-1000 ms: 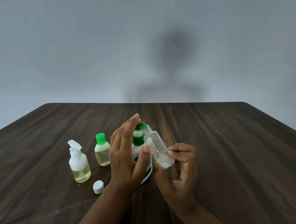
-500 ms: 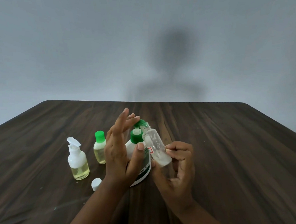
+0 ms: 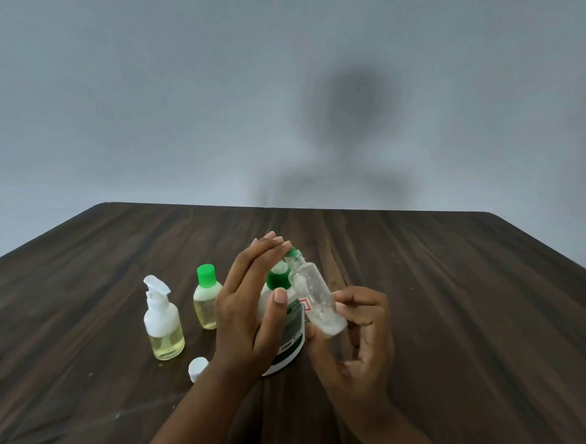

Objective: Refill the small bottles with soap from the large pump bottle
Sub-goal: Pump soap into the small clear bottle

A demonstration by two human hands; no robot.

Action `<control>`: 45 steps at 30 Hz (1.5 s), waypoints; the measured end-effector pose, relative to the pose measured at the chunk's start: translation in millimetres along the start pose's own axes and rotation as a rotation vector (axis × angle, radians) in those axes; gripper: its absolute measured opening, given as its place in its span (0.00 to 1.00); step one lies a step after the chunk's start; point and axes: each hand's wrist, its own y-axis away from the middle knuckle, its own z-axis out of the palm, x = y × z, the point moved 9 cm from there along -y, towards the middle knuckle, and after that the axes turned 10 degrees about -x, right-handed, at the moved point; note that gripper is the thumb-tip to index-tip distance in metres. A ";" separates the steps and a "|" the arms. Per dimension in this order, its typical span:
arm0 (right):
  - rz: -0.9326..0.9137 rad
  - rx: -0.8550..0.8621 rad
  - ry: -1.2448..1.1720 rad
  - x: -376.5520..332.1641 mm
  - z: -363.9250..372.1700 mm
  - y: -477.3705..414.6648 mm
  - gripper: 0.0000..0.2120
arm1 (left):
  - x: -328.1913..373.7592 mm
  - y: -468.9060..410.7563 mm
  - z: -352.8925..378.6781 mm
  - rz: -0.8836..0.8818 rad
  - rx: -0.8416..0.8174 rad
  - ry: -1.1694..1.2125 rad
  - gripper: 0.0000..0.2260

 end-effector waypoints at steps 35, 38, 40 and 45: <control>0.002 0.023 -0.004 -1.6 -2.9 -0.3 0.16 | -0.8 4.7 9.8 0.053 -0.050 0.027 0.29; 0.003 0.029 -0.007 -0.9 -2.7 0.2 0.16 | -1.2 3.8 5.9 0.043 -0.028 0.023 0.28; 0.007 0.019 0.001 0.1 -2.6 1.0 0.17 | -0.4 1.4 4.3 0.035 -0.012 0.022 0.28; 0.016 0.006 -0.004 0.2 -1.5 2.6 0.16 | -0.9 2.5 3.0 0.046 0.000 0.022 0.27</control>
